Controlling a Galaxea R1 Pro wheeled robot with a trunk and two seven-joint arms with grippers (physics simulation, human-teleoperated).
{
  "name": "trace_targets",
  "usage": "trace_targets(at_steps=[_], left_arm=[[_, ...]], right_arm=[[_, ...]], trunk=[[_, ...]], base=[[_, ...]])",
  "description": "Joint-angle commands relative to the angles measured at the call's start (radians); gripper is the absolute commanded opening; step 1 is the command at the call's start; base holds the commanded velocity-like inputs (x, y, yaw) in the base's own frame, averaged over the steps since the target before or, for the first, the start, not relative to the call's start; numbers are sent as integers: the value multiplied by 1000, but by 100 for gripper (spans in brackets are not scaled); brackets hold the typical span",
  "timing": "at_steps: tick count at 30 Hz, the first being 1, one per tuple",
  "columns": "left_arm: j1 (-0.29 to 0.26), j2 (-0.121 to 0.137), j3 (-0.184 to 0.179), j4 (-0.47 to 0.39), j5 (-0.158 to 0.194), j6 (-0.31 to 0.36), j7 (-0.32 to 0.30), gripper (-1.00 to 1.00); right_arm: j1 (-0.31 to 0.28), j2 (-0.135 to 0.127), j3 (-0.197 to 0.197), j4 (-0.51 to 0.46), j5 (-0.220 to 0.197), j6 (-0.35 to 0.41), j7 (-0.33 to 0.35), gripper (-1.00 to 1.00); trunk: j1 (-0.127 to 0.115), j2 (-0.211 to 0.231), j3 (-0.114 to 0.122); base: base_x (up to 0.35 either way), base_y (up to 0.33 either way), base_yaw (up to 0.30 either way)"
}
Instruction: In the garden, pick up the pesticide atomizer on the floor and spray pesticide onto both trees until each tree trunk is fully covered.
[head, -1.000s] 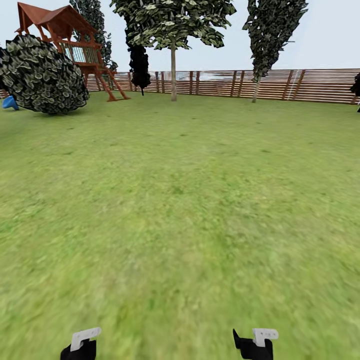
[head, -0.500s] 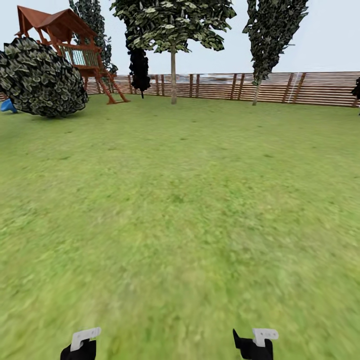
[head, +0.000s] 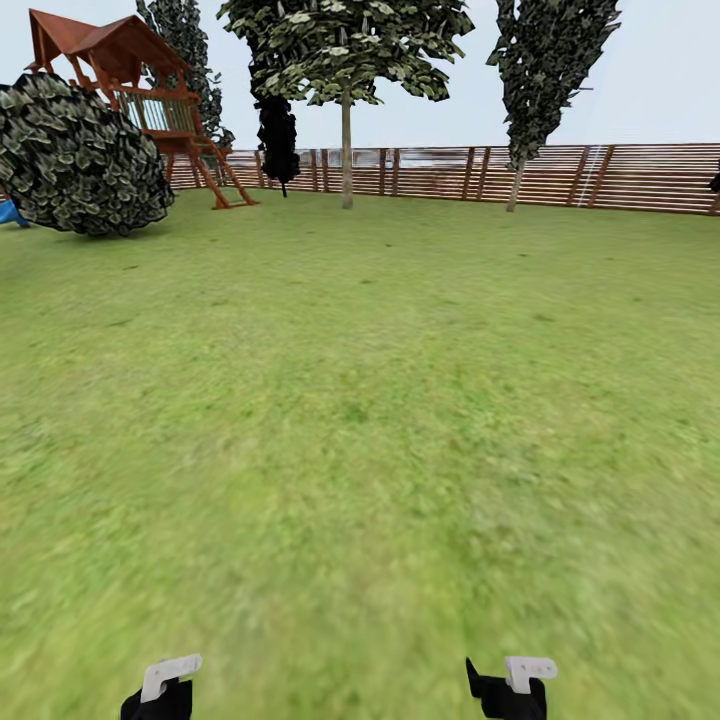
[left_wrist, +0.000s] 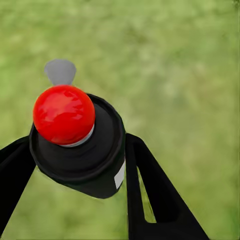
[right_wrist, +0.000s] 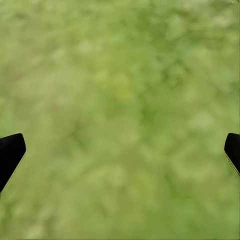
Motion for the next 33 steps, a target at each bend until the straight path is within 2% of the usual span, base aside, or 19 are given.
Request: trace_targets(at_steps=[1, 33], left_arm=[[-1, 0, -2, 1, 5, -3, -1, -100], [-1, 0, -2, 1, 5, -3, -1, -100]], right_arm=[[-1, 0, -9, 1, 7, -3, 6, 100], [-1, 0, -9, 1, 7, -5, 6, 100]], trunk=[[0, 0, -1], [0, 0, -1]], base=[[339, 0, 0], [339, 0, 0]])
